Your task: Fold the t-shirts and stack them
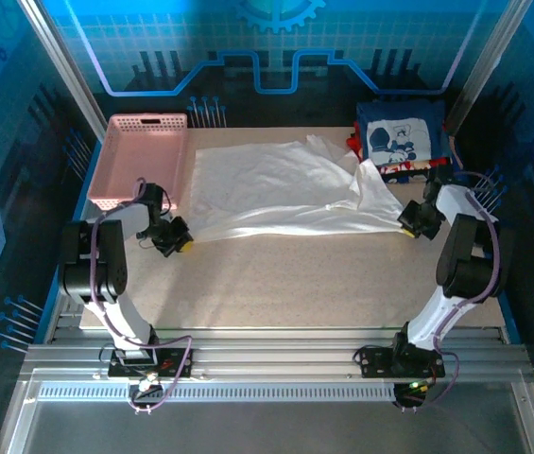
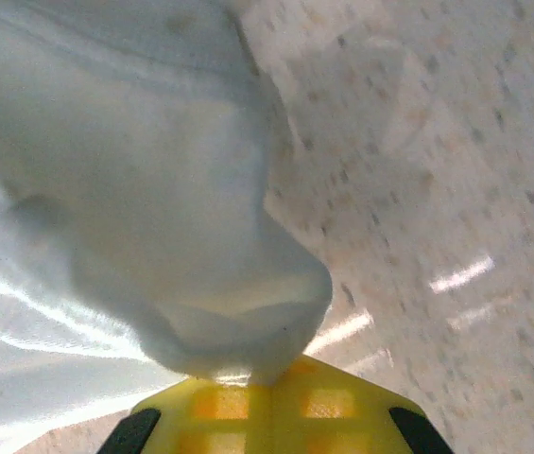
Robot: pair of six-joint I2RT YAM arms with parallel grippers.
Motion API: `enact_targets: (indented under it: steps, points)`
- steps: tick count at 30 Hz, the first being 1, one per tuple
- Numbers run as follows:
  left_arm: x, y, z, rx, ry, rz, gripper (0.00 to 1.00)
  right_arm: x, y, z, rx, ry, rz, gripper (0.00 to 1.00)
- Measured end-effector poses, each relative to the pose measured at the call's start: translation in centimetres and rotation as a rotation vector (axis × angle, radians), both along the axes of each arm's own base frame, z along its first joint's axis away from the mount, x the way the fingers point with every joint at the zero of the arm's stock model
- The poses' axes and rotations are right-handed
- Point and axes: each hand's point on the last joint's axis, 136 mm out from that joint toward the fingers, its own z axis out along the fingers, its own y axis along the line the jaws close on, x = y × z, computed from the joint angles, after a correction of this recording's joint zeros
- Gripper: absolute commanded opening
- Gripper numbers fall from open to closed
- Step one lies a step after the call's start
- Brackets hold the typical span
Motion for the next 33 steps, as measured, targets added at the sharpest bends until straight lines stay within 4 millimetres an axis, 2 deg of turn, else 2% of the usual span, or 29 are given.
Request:
enact_targets:
  steps: [6,12,19,23,29,33]
  points:
    - [-3.0,1.7,0.4,0.05,0.014,0.049,0.0,-4.8,1.1,0.3,0.005,0.055,-0.052,0.0]
    - [-6.0,1.8,0.9,0.06,0.013,0.066,0.0,-9.3,2.3,-0.1,0.011,0.132,-0.116,0.0]
    - [-9.4,1.5,0.0,0.059,0.072,0.102,0.0,-14.8,3.7,-1.2,0.027,0.219,-0.219,0.0]
    - [-11.0,1.6,0.1,0.07,0.089,0.126,0.0,-16.6,3.8,-1.0,0.009,0.242,-0.261,0.0]
    - [-12.3,1.7,1.0,0.082,0.077,0.165,0.0,-18.3,3.0,-0.2,-0.02,0.234,-0.317,0.0]
    - [-13.2,1.5,0.5,0.068,0.109,0.195,0.0,-19.5,2.5,-0.3,-0.023,0.256,-0.357,0.0]
